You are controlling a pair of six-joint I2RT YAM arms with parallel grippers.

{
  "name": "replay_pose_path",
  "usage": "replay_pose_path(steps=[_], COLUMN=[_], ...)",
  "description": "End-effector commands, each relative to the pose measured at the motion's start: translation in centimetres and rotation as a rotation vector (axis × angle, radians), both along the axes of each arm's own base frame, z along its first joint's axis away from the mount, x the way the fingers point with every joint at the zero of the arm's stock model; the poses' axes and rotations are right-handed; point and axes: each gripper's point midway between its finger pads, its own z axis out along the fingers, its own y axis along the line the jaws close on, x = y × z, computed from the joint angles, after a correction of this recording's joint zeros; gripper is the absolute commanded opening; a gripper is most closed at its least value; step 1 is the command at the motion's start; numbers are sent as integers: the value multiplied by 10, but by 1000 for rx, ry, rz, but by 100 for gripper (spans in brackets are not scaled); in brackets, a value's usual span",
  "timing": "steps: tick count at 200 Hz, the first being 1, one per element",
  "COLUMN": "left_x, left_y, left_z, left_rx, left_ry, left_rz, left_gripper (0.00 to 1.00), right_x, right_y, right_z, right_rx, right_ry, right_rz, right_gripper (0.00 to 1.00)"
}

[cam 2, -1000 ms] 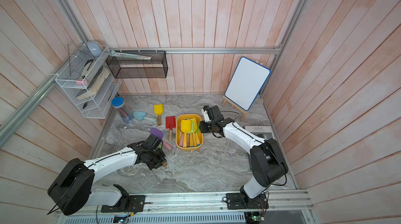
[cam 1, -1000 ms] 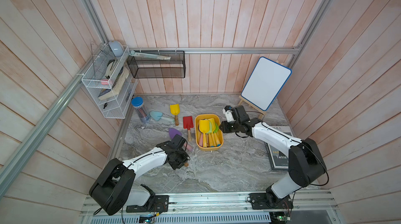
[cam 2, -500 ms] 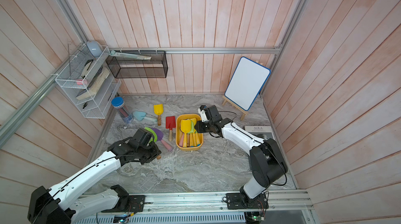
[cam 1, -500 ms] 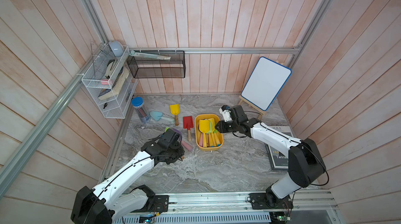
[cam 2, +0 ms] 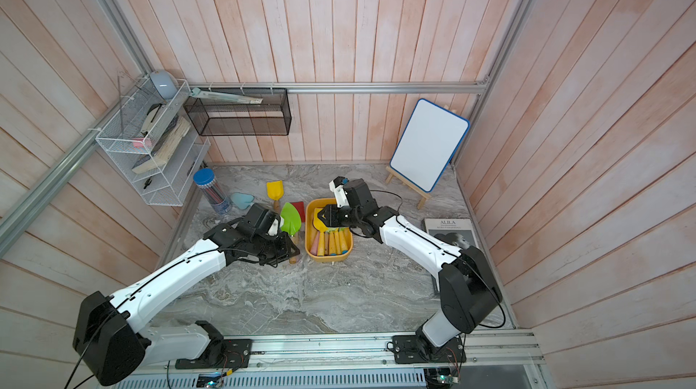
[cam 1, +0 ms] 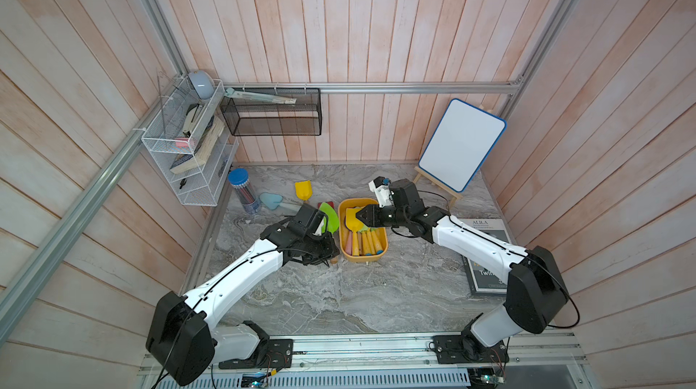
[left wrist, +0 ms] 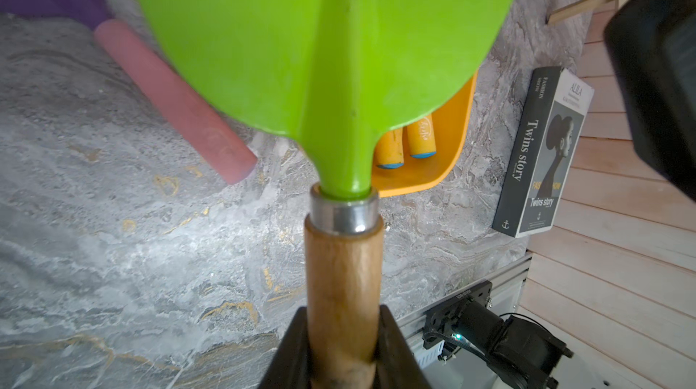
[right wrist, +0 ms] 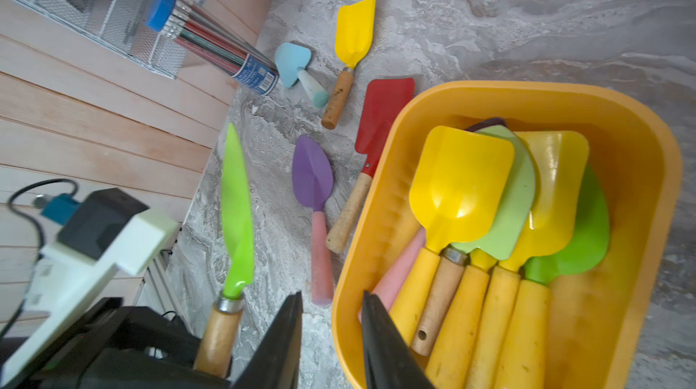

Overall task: Put the shovel into the storage box
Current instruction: Place the shovel in the storage box.

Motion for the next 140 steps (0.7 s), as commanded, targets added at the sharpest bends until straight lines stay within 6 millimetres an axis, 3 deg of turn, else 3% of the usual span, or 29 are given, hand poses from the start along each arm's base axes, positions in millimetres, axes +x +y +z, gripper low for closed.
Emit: replay_pose_path(steps=[1,56,85,140], left_x=[14,23,27,28], left_y=[-24,-45,-53,-56], left_z=[25,24,35,45], left_rx=[-87,-153,-197,-229], left_ry=[-89,-96,-122,-144], left_rz=[-95,-151,-166,-166], left_gripper=[12,12,12,12], right_x=[-1,-2,1,8], right_y=[11,19,17,10], right_z=[32,37,31,23], right_rx=[94,128,105,46], right_ry=[-30,-22,-17,-20], right_rz=[26,53,41,-1], right_gripper=[32,33,33,33])
